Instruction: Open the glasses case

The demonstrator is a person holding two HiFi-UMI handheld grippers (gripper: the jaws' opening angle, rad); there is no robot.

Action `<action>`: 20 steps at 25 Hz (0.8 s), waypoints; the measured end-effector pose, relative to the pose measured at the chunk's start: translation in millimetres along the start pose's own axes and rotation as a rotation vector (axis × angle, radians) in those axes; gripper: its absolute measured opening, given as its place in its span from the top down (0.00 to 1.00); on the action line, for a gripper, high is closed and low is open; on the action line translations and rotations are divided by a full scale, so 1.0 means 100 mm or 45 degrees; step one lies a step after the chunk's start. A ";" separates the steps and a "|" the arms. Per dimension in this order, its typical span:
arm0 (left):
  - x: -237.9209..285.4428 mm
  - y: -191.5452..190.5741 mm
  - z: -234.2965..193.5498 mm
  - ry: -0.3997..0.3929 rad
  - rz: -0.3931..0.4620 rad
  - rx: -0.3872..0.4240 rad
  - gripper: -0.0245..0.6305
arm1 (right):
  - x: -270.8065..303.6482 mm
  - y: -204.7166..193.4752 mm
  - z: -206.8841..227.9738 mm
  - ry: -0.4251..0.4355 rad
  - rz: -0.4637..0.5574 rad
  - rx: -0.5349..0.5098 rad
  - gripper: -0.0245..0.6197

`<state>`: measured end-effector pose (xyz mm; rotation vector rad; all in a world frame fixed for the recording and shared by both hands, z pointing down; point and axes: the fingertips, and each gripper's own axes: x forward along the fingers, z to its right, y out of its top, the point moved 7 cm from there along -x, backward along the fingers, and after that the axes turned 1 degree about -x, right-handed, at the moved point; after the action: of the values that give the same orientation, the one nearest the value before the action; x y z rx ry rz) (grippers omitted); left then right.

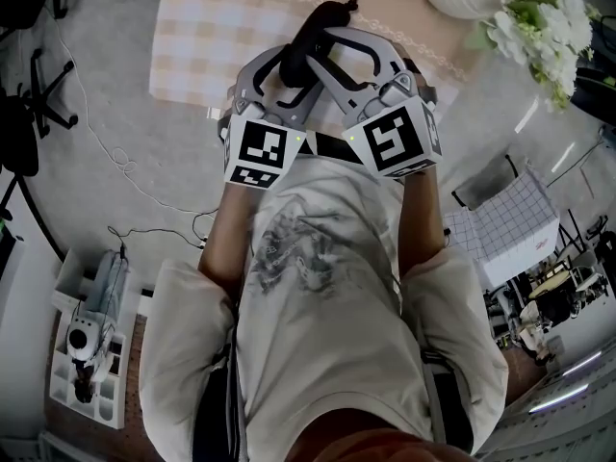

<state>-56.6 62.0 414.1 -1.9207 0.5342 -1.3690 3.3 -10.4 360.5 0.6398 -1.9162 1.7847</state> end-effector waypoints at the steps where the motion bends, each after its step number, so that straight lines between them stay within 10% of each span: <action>1: 0.00 0.00 0.00 0.001 0.002 0.000 0.54 | 0.00 0.00 0.01 0.001 0.002 0.002 0.76; 20: -0.02 -0.13 -0.02 -0.006 0.044 -0.020 0.54 | 0.08 -0.12 0.09 -0.040 0.017 0.082 0.70</action>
<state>-60.3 71.5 423.4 -1.9178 0.5752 -1.3419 4.7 -20.8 374.2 0.6832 -1.8944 1.8614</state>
